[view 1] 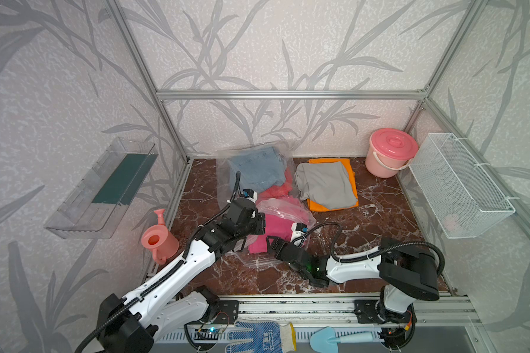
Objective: Take the trousers out of the vacuum bag
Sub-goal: Take out the trousers from the vacuum bag.
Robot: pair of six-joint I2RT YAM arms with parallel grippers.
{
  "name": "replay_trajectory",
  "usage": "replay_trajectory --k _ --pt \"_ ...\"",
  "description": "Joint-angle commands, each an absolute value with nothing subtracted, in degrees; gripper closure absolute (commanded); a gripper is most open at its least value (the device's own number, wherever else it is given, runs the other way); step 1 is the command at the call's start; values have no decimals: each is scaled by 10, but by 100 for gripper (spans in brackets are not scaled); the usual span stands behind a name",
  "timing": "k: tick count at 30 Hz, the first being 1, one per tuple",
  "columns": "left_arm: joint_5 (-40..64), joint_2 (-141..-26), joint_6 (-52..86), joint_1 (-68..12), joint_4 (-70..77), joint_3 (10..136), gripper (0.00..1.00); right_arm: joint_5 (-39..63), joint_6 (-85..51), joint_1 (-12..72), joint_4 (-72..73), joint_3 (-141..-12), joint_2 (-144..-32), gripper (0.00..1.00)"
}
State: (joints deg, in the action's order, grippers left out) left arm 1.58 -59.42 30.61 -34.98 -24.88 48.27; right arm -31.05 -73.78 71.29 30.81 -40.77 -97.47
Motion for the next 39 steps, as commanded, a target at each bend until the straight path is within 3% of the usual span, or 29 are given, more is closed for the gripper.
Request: replay_trajectory --k 1,13,24,26,30,33,39 --pt "16 -587 303 -350 -246 485 100 -348 -775 732 281 -399 -974 8" --pt "12 -580 304 -350 -248 484 100 -352 -843 747 258 -433 -1037 9" --pt "3 -572 305 -351 -251 484 100 -345 -841 695 293 -448 -1074 13" --pt "2 -571 305 -350 -251 483 100 -344 -827 685 319 -448 -1078 22" --pt "2 -570 309 -350 -252 483 100 -332 -799 669 352 -447 -1076 61" --pt "2 -572 312 -350 -251 480 100 -318 -772 670 357 -447 -1058 80" --pt "-6 -573 320 -349 -248 476 100 -308 -737 692 353 -432 -1005 94"
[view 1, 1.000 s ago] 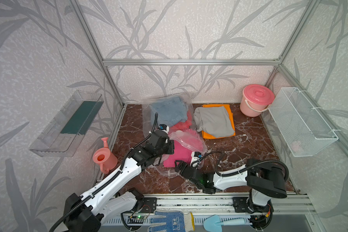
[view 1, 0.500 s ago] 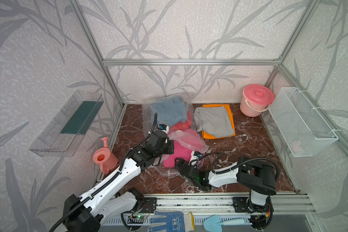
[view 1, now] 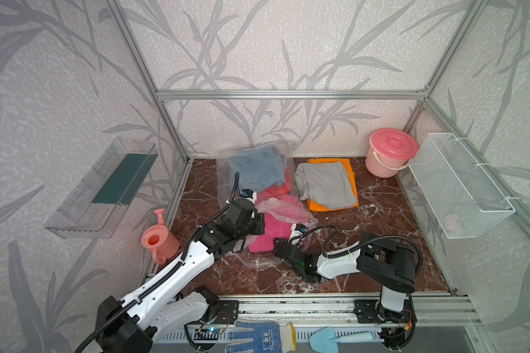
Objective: Take the trousers out of the vacuum bag
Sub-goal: Take out the trousers from the vacuum bag.
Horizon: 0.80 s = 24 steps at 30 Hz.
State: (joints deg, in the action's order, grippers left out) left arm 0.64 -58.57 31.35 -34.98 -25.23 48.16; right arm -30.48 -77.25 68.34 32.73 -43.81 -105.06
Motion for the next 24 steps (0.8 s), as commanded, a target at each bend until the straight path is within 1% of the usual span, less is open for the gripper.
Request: replay_trajectory --k 1,8,11,14,16,18,19,22,24 --pt "-8 -574 321 -350 -247 475 100 -305 -739 697 346 -427 -998 94" --pt "-13 -578 324 -350 -243 475 100 -304 -791 747 316 -374 -951 94" --pt "-15 -579 327 -350 -243 473 100 -302 -821 764 297 -357 -947 94" --pt "-14 -577 327 -349 -243 473 100 -300 -859 769 302 -335 -959 92" --pt "-14 -577 328 -350 -243 472 100 -305 -879 770 338 -313 -974 84" --pt "-14 -578 327 -349 -246 474 100 -306 -890 766 367 -301 -995 63" --pt "-15 -578 326 -350 -248 474 100 -305 -892 765 377 -298 -1000 57" --pt "-16 -577 325 -349 -251 476 100 -307 -894 762 401 -292 -1010 43" --pt "-17 -577 326 -349 -251 476 100 -311 -894 761 405 -291 -1012 39"
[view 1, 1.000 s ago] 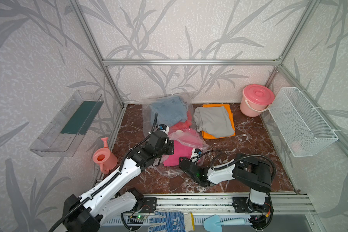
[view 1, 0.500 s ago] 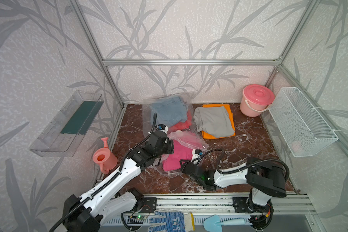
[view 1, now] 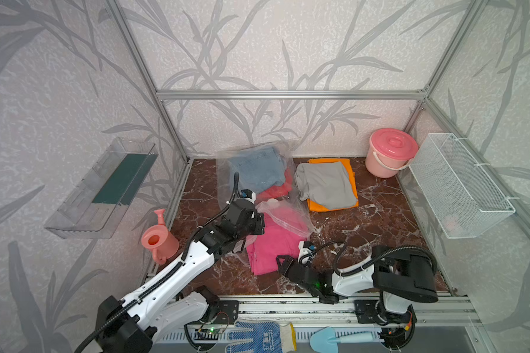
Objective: Take the trousers out of the vacuum bag
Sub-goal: Take out the trousers from the vacuum bag.
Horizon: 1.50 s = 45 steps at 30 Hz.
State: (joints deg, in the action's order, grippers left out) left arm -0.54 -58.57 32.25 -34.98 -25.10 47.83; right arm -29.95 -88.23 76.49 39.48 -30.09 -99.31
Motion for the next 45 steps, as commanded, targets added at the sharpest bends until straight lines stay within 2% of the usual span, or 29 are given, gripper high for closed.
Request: replay_trajectory --k 1,9,10,13,16,20,27,32,37,39,45 --pt "-17 -577 327 -349 -251 476 100 -315 -893 761 406 -290 -1012 38" --pt "-16 -581 329 -350 -253 478 100 -329 -863 740 438 -299 -1014 34" --pt "-16 -580 329 -350 -253 479 100 -329 -860 737 439 -303 -1013 37" --pt "-18 -579 329 -349 -253 479 100 -324 -837 726 439 -312 -1005 68" --pt "-19 -580 329 -349 -253 479 100 -327 -814 723 402 -321 -981 87" --pt "-19 -581 330 -349 -251 478 100 -316 -789 730 352 -328 -934 94" --pt "-17 -587 331 -350 -246 475 100 -316 -837 782 299 -300 -900 95" --pt "-18 -589 331 -349 -246 477 100 -318 -888 788 327 -269 -928 88" --pt "-19 -587 330 -350 -249 479 100 -319 -909 788 308 -271 -937 51" --pt "-20 -587 330 -350 -250 480 100 -324 -919 788 304 -270 -940 41" --pt "-21 -587 330 -349 -252 482 100 -352 -938 786 257 -289 -948 28"
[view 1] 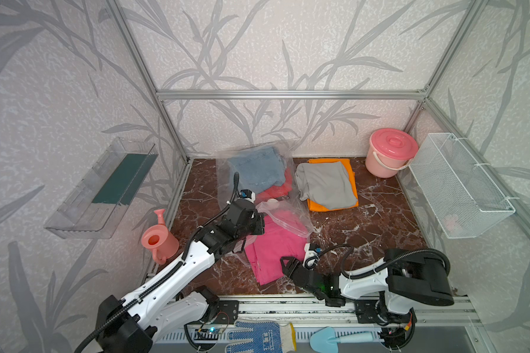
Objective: Take the trousers out of the vacuum bag
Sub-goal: Take out the trousers from the vacuum bag.
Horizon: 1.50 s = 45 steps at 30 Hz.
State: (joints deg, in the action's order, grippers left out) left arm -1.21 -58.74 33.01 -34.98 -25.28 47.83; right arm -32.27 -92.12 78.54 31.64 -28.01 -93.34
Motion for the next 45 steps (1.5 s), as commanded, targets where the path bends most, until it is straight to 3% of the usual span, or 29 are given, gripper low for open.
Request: replay_trajectory --k 1,5,8,14,18,25,45 --pt "-21 -587 330 -349 -252 482 100 -356 -939 784 251 -295 -951 27" --pt "-22 -587 330 -349 -254 485 100 -346 -939 763 253 -311 -969 30" --pt "-24 -586 330 -349 -257 486 100 -335 -937 748 254 -323 -975 38" --pt "-25 -590 330 -349 -255 484 100 -333 -891 737 261 -337 -967 80" --pt "-26 -592 331 -349 -252 482 100 -333 -851 740 232 -346 -921 91" --pt "-25 -602 333 -349 -245 483 100 -352 -817 779 162 -362 -834 92" --pt "-27 -631 335 -349 -220 479 100 -361 -726 801 147 -404 -765 100"
